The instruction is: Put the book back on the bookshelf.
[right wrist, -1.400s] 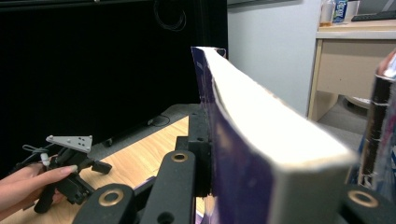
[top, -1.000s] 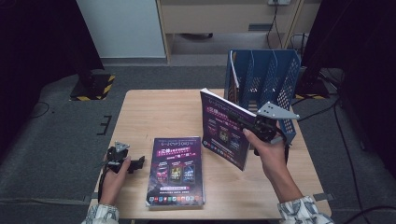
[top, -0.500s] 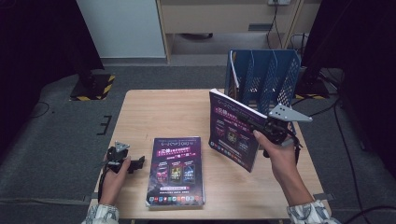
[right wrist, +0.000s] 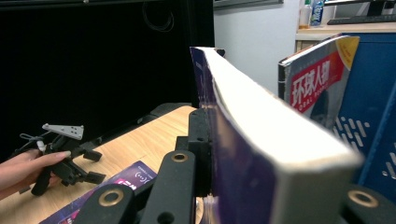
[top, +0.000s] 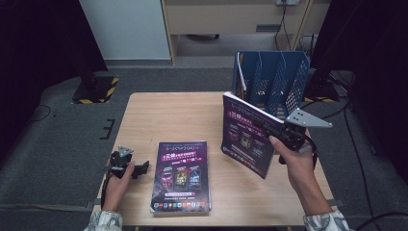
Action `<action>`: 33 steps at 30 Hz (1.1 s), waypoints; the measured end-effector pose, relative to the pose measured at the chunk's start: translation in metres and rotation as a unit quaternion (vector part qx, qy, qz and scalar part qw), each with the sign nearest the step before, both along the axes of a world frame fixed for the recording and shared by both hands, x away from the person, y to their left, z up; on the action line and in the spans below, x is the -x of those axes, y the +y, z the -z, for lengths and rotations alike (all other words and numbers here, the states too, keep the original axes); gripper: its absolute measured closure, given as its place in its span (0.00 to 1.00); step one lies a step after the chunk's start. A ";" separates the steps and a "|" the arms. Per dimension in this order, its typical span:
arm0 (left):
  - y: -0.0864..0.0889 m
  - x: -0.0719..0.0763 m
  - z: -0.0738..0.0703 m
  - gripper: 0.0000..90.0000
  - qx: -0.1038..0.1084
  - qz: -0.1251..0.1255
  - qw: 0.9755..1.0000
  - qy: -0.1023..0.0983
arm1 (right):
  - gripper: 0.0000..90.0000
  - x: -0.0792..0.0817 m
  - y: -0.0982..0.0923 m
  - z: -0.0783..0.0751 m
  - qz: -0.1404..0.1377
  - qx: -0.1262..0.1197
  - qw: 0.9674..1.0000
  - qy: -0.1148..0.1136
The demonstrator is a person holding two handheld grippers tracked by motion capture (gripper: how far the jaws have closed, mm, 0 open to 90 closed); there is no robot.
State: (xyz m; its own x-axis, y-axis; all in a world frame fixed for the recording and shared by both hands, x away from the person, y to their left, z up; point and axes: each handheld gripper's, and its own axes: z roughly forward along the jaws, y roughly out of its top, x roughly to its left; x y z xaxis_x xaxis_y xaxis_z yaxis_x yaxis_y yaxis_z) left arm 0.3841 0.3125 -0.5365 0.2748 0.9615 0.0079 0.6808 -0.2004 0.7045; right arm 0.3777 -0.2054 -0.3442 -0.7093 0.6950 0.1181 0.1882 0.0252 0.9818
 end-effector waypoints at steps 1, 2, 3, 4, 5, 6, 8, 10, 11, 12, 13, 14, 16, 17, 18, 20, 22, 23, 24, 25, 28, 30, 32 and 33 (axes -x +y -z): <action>0.000 0.000 0.000 0.03 0.000 0.000 1.000 0.000 | 0.92 0.000 -0.002 0.000 0.000 0.002 1.000 -0.002; 0.000 0.000 0.000 0.03 0.000 0.000 1.000 0.000 | 0.92 0.002 -0.005 -0.001 0.003 0.001 1.000 -0.001; 0.000 0.000 0.000 0.03 0.000 0.001 1.000 0.000 | 0.92 0.002 -0.007 -0.001 0.004 0.002 1.000 -0.001; 0.000 0.000 0.000 0.03 0.000 0.001 1.000 0.000 | 0.92 0.003 -0.009 -0.001 0.004 0.004 1.000 -0.002; 0.000 0.000 0.000 0.03 0.000 0.001 1.000 0.000 | 0.92 0.004 -0.011 -0.001 0.006 0.004 1.000 -0.001; 0.000 0.000 0.000 0.03 0.000 0.001 1.000 0.000 | 0.92 0.005 -0.014 -0.001 0.007 0.006 1.000 -0.002; 0.000 0.000 0.000 0.03 0.000 0.001 1.000 0.000 | 0.92 0.007 -0.020 0.000 0.012 0.005 1.000 0.001; 0.000 0.000 0.000 0.03 0.000 0.001 1.000 0.000 | 0.92 0.008 -0.026 0.000 0.017 0.005 1.000 0.004; 0.000 0.000 0.000 0.03 0.000 0.001 1.000 0.000 | 0.92 0.009 -0.029 0.000 0.020 0.006 1.000 0.002; 0.000 0.000 0.000 0.03 0.000 0.001 1.000 0.000 | 0.92 0.010 -0.032 0.000 0.023 0.004 1.000 0.003; 0.000 0.000 0.000 0.03 0.000 0.001 1.000 0.000 | 0.92 0.011 -0.034 -0.001 0.024 0.004 1.000 0.003; 0.000 0.000 0.000 0.03 0.000 0.001 1.000 0.000 | 0.92 0.011 -0.036 -0.001 0.025 0.004 1.000 0.002; 0.000 0.000 0.000 0.03 0.000 0.001 1.000 0.000 | 0.92 0.013 -0.040 -0.003 0.027 0.002 1.000 0.000; 0.000 0.000 0.000 0.03 0.000 0.001 1.000 0.000 | 0.92 0.014 -0.042 -0.005 0.028 0.000 1.000 0.000; 0.000 0.000 0.000 0.03 -0.001 0.001 1.000 0.000 | 0.92 0.014 -0.044 -0.006 0.029 -0.003 1.000 0.000; 0.000 0.000 0.000 0.03 0.000 0.001 1.000 0.000 | 0.92 0.016 -0.046 -0.010 0.029 -0.008 1.000 -0.001; 0.000 0.000 0.000 0.03 0.000 0.001 1.000 0.000 | 0.92 0.017 -0.048 -0.015 0.029 -0.013 0.999 0.000; 0.000 0.000 0.000 0.03 0.000 0.001 1.000 0.000 | 0.92 0.018 -0.048 -0.018 0.029 -0.015 0.999 -0.001; 0.000 0.000 0.000 0.03 0.000 0.001 1.000 0.000 | 0.92 0.018 -0.049 -0.021 0.029 -0.017 0.999 -0.001; 0.000 0.000 0.000 0.03 0.000 0.001 1.000 0.000 | 0.92 0.018 -0.050 -0.024 0.029 -0.020 0.999 -0.003; 0.000 0.000 0.000 0.03 0.000 0.001 1.000 0.000 | 0.92 0.017 -0.051 -0.030 0.029 -0.029 0.999 -0.005; 0.000 0.000 0.000 0.03 0.000 0.001 1.000 0.000 | 0.92 0.015 -0.051 -0.041 0.037 -0.025 0.999 -0.007; 0.000 0.000 0.000 0.03 0.000 0.001 1.000 0.000 | 0.92 0.013 -0.051 -0.045 0.042 -0.023 0.999 -0.005; 0.000 0.000 0.000 0.03 0.000 0.001 1.000 0.000 | 0.92 0.011 -0.051 -0.047 0.045 -0.022 0.999 -0.005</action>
